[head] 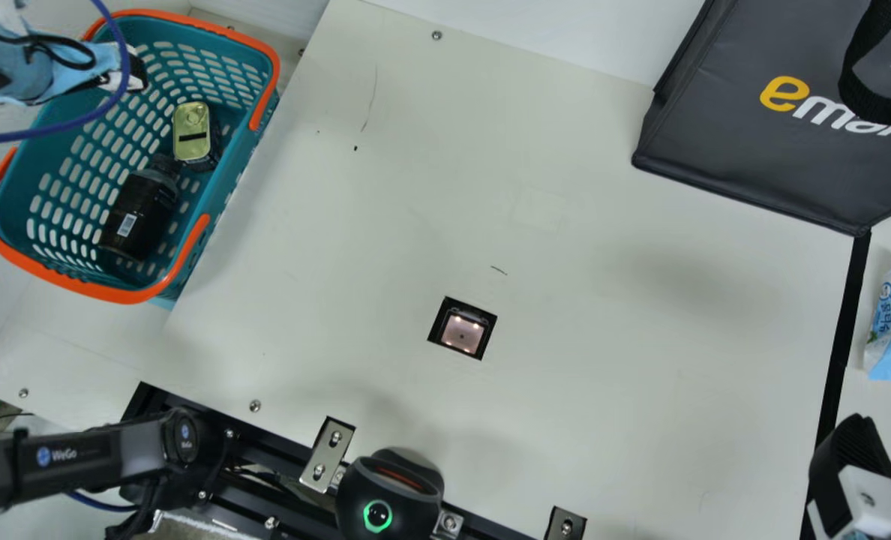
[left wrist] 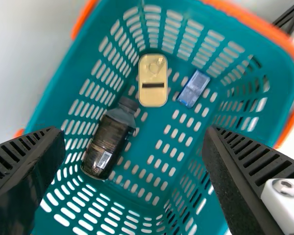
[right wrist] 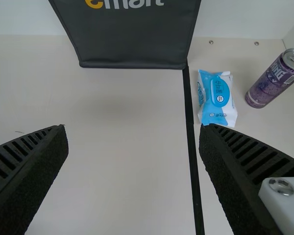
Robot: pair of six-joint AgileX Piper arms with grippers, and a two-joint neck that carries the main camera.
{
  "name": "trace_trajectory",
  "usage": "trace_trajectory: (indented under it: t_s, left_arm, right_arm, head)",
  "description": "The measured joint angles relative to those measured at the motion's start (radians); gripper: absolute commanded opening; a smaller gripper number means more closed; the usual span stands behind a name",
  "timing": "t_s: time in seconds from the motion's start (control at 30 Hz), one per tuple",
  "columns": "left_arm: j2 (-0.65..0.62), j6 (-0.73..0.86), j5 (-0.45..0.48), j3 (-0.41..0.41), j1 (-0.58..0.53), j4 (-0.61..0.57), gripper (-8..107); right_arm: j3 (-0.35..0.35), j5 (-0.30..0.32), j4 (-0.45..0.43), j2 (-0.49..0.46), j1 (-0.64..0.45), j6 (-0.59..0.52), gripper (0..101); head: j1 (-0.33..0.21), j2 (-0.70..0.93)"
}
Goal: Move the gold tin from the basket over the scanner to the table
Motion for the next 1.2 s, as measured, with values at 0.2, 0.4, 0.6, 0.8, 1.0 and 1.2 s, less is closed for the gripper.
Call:
trace_trajectory:
  t_s: [0.2, 0.4, 0.6, 0.8, 1.0, 1.2]
  left_arm:
    - [0.108, -0.009, -0.021, -0.01, -0.03, 0.029, 90]
    - [0.183, 0.016, -0.045, -0.012, -0.044, 0.006, 90]
    - [0.235, 0.062, -0.073, -0.012, -0.047, -0.03, 90]
    - [0.281, 0.112, -0.112, -0.008, -0.038, -0.058, 90]
    - [0.322, 0.179, -0.171, -0.002, -0.026, -0.081, 90]
    - [0.356, 0.239, -0.252, 0.017, -0.022, -0.088, 90]
  right_arm:
    - [0.0, 0.0, 0.0, 0.0, 0.0, 0.0, 95]
    - [0.0, 0.0, 0.0, 0.0, 0.0, 0.0, 95]
    - [0.0, 0.0, 0.0, 0.0, 0.0, 0.0, 95]
    - [0.0, 0.001, 0.0, 0.0, 0.0, 0.0, 95]
    - [0.0, 0.0, 0.0, 0.0, 0.0, 0.0, 95]
    - [0.0, 0.0, 0.0, 0.0, 0.0, 0.0, 95]
  head:
    - [0.0, 0.0]
    - [0.0, 0.0]
    - [0.0, 0.0]
    - [0.0, 0.0]
    - [0.0, 0.0]
    - [0.0, 0.0]
